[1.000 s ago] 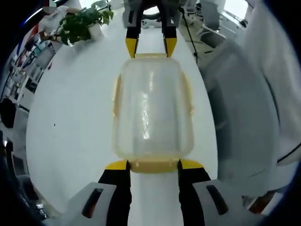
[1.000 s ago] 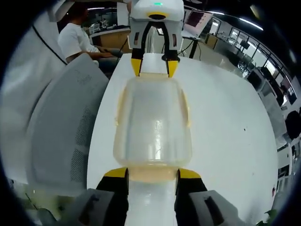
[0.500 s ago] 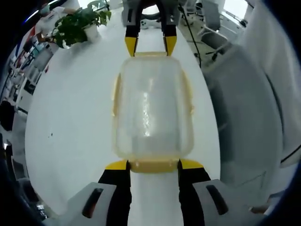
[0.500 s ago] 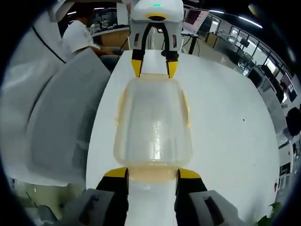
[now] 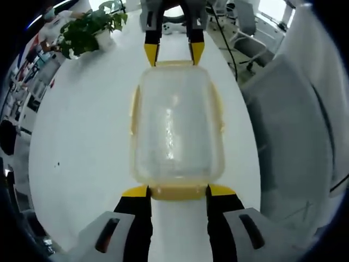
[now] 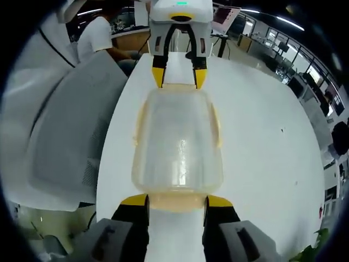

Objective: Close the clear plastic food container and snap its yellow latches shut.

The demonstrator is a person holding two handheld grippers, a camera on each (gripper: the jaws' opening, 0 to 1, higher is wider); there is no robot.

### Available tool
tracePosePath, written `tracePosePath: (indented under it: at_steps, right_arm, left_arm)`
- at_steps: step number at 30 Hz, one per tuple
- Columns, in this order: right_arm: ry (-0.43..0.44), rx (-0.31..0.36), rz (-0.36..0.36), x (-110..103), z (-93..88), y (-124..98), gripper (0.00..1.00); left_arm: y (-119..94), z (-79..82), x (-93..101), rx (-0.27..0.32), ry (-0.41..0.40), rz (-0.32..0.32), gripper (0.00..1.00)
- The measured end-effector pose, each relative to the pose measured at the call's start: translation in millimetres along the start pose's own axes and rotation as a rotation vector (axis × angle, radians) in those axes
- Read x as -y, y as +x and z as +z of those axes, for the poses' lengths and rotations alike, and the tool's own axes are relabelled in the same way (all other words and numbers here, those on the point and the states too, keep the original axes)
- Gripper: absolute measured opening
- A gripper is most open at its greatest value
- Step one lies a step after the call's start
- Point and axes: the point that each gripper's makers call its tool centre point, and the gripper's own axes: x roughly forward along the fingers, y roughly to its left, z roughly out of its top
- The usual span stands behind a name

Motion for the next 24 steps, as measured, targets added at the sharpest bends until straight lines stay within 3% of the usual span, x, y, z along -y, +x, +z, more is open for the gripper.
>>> tracePosePath:
  at_steps: [24]
  right_arm:
    - [-0.005,-0.023,0.002,1,-20.7,11,0.35]
  left_arm:
    - [23,6.1,-1.9,-0.022,0.012,-0.005,0.36]
